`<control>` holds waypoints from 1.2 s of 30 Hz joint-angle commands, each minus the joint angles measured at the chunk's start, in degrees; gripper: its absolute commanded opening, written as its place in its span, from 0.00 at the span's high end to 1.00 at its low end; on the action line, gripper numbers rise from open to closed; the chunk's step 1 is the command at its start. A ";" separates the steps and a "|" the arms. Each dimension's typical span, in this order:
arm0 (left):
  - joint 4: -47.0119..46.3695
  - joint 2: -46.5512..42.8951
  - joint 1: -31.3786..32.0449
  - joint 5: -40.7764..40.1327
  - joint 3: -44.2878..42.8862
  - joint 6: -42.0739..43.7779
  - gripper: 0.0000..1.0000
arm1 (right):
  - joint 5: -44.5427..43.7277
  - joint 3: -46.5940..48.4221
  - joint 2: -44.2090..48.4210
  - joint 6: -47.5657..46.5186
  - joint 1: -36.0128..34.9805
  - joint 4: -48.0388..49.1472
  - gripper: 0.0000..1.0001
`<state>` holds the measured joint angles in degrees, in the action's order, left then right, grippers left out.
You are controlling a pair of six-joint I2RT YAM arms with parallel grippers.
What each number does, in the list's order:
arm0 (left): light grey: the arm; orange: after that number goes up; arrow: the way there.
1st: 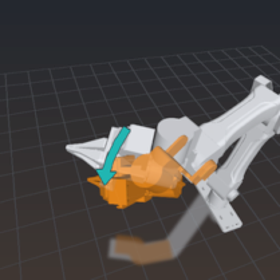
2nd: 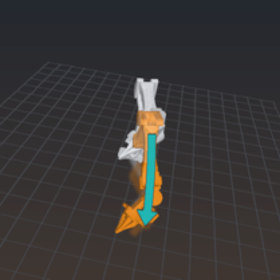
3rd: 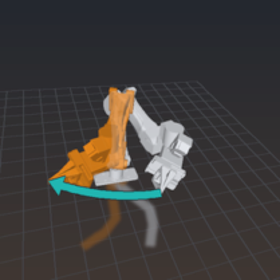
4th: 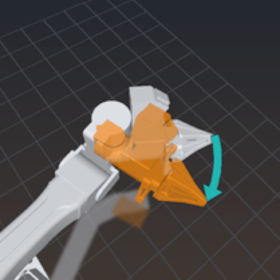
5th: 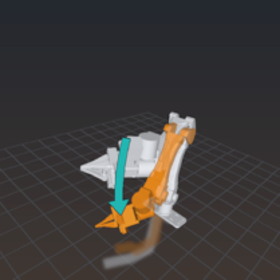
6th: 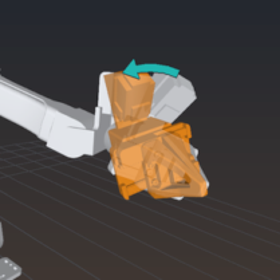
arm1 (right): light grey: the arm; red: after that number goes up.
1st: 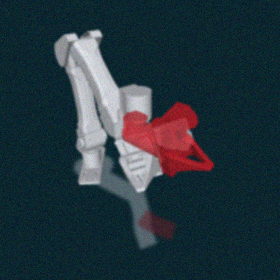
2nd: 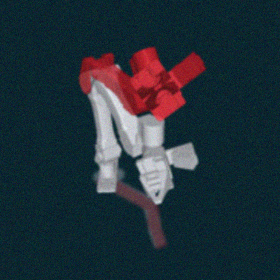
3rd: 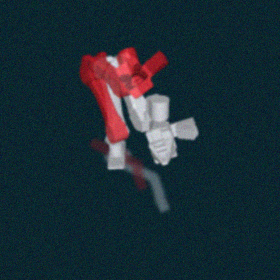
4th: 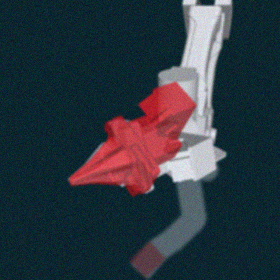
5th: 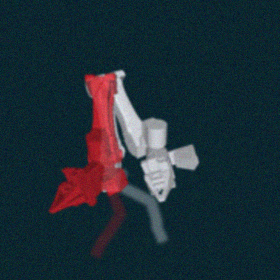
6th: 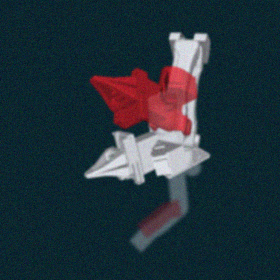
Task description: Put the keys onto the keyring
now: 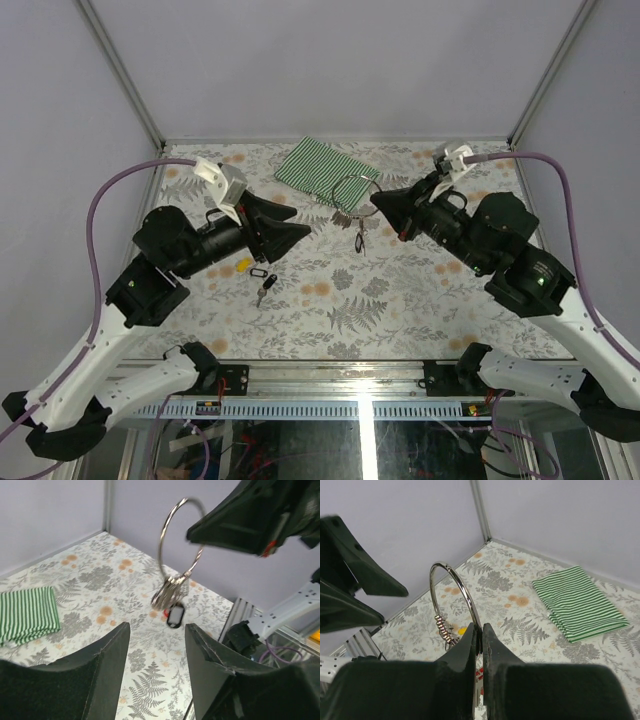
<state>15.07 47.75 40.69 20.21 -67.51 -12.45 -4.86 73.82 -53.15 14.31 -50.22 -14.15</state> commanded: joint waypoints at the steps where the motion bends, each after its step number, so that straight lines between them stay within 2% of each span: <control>1: -1.62 -1.01 3.04 -11.58 2.73 3.07 0.51 | -4.52 7.77 -1.95 -2.08 0.11 -4.88 1.00; 6: -3.29 -0.38 9.56 -22.17 4.58 5.80 0.53 | -4.67 12.99 -4.41 -2.22 0.07 -11.13 1.00; 8: -4.78 0.46 13.85 -28.94 5.31 7.15 0.55 | -4.56 14.42 -4.95 -2.18 0.10 -12.17 1.00; 11: -9.54 0.25 21.44 -39.13 7.99 9.85 0.55 | -4.05 16.79 -6.06 -1.98 0.11 -14.02 1.00; 14: -15.22 -0.43 25.59 -44.87 10.62 12.35 0.55 | -3.57 18.80 -7.00 -1.48 0.11 -15.57 1.00; 25: -24.59 0.96 27.68 -46.30 11.69 18.39 0.55 | -0.51 20.44 -7.78 1.02 0.06 -15.82 1.00; 36: -24.55 3.67 27.80 -43.92 9.59 19.77 0.57 | 1.96 20.49 -7.68 2.82 0.06 -15.03 1.00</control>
<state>-5.39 51.07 67.90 -23.97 -56.05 6.00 -4.60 91.72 -61.04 15.92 -50.22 -31.62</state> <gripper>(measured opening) 0.443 0.031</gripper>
